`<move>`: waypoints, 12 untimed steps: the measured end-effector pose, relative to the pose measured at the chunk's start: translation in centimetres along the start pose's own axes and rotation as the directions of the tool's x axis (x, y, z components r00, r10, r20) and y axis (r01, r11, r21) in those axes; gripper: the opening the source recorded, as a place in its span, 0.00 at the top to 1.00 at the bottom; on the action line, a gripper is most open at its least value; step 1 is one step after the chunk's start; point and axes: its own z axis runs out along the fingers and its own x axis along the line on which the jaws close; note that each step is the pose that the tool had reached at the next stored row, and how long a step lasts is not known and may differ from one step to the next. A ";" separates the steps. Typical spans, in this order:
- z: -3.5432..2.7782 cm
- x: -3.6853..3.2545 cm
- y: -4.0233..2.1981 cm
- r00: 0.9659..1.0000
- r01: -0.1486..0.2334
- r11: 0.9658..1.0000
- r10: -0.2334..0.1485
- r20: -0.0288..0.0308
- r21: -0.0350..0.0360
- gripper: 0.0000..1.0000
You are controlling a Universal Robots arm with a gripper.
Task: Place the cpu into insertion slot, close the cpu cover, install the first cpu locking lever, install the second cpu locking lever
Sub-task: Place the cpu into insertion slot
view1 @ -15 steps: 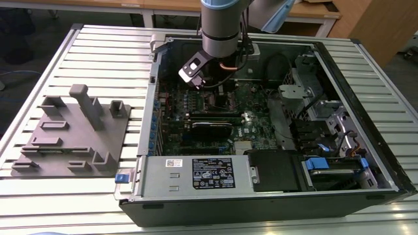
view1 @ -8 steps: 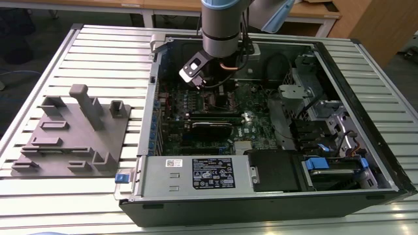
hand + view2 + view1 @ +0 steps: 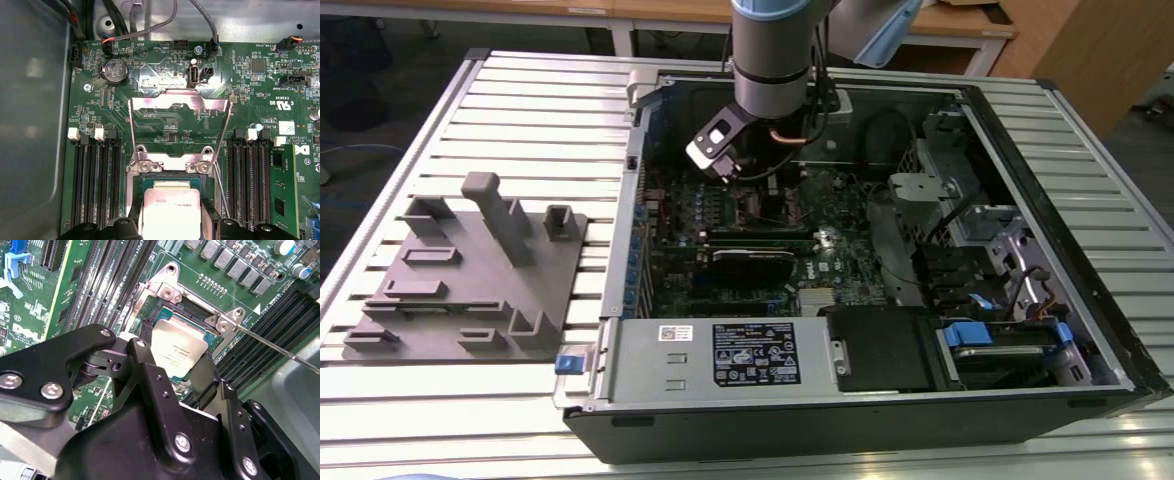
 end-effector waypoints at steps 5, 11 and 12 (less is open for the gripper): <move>0.02 -0.06 -0.03 1.000 0.000 1.000 0.000 0.000 0.000 0.46; 0.03 -0.11 -0.13 1.000 0.000 1.000 0.000 0.000 0.000 0.46; 0.06 -0.12 -0.17 1.000 0.000 1.000 0.000 0.000 0.000 0.46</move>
